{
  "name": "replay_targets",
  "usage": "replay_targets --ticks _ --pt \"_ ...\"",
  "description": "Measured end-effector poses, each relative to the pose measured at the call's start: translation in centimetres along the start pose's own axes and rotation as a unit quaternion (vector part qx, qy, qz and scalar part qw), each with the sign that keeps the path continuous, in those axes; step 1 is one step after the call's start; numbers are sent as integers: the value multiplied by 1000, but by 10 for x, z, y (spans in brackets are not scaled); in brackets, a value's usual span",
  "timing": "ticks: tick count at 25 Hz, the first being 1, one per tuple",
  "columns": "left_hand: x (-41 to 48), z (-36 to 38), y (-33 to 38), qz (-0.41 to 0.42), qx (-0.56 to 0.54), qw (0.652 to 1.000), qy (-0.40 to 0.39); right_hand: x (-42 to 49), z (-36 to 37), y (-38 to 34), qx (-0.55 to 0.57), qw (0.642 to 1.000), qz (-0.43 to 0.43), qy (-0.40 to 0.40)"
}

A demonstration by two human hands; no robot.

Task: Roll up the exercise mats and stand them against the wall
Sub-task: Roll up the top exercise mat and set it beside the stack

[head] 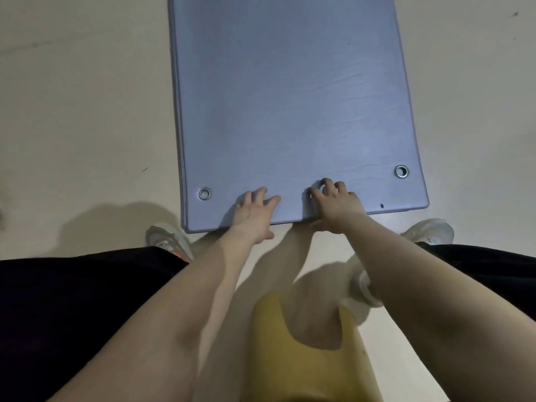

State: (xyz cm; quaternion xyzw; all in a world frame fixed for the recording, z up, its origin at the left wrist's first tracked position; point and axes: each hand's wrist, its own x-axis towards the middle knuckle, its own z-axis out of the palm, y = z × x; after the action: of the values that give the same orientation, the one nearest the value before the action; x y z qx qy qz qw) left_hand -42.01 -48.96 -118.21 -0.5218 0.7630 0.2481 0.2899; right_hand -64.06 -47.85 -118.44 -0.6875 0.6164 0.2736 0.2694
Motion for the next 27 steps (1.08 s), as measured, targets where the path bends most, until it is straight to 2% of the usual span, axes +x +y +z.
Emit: replay_targets --ticks 3,6,8,9,11,13,14,16,19,22,25,27 --pt "4 10 -6 19 18 998 59 3 -2 5 -61 997 -18 36" --pt "-1 -11 -23 90 -43 994 34 1 -31 11 -22 997 -68 -15" --pt "-4 -38 -31 87 -94 991 30 -6 -59 18 22 997 -66 -33" --pt "-4 -53 -34 61 -110 991 50 -8 -70 22 42 998 -51 0" --pt "1 -80 -36 4 -107 983 147 -2 -82 24 51 987 -4 151" --pt "15 -99 -38 -24 -87 954 284 19 -91 22 65 945 51 317" --pt "25 -103 -40 -22 -69 936 344 33 -93 21 65 926 69 365" --pt "57 -104 -51 -25 -21 916 400 67 -93 23 48 911 89 400" --pt "109 -94 -65 -33 -36 909 415 112 -90 29 32 919 88 383" --pt "101 -80 -67 -15 -86 912 401 100 -75 35 35 929 29 368" --pt "70 -53 -69 41 -59 955 288 70 -43 49 1 960 -62 272" --pt "63 -41 -70 48 -15 973 223 68 -32 55 -42 971 -86 221"
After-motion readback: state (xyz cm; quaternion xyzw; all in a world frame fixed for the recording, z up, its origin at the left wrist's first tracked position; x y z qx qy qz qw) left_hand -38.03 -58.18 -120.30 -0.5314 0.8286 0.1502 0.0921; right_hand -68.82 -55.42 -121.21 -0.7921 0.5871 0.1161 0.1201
